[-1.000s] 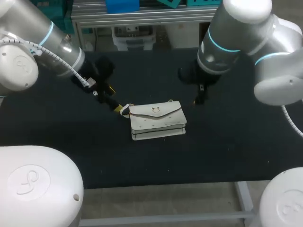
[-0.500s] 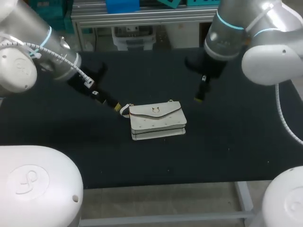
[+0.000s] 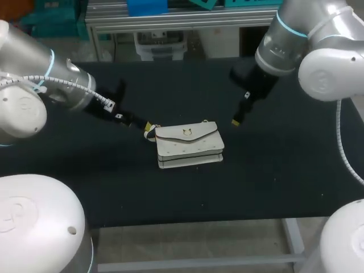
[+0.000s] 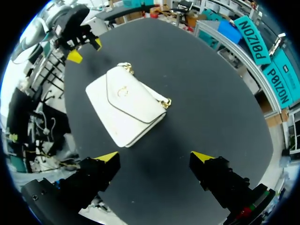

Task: Pick up the bag, open it, inspect its contents, close it, and place it on the opposite side

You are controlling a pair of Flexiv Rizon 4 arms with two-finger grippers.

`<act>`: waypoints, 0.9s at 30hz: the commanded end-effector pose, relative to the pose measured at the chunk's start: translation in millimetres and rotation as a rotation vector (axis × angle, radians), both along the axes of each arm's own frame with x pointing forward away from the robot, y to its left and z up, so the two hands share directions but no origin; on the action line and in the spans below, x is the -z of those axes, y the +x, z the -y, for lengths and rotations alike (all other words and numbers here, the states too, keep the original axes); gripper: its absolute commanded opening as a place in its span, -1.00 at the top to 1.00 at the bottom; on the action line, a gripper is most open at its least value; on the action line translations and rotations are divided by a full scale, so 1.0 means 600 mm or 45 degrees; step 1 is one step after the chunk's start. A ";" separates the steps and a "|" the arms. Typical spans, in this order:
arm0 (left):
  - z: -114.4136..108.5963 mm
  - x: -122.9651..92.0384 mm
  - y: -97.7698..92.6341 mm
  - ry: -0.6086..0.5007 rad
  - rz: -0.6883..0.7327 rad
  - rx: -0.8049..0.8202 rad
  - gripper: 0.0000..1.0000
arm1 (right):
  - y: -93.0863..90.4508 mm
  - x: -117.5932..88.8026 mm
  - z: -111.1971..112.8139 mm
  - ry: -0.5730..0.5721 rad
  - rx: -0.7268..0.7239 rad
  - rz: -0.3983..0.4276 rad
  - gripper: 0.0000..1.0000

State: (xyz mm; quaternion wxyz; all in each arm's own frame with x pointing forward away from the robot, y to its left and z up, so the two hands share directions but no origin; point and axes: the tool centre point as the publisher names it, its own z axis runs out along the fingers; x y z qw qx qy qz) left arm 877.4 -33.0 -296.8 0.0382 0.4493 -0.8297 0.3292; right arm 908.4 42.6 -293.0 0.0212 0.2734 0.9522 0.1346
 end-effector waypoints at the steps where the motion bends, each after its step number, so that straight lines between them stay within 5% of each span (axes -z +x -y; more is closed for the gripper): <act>1: -0.002 0.000 -0.006 -0.016 0.023 -0.011 -1.00 | -0.012 0.003 0.002 -0.026 0.024 0.075 -1.00; 17: 0.000 0.001 -0.002 -0.049 -0.015 -0.049 -1.00 | -0.012 0.003 0.002 -0.026 0.024 0.075 -1.00; 27: 0.027 0.005 0.000 -0.139 -0.531 -0.472 -1.00 | -0.001 0.027 -0.015 0.111 0.341 -0.436 -1.00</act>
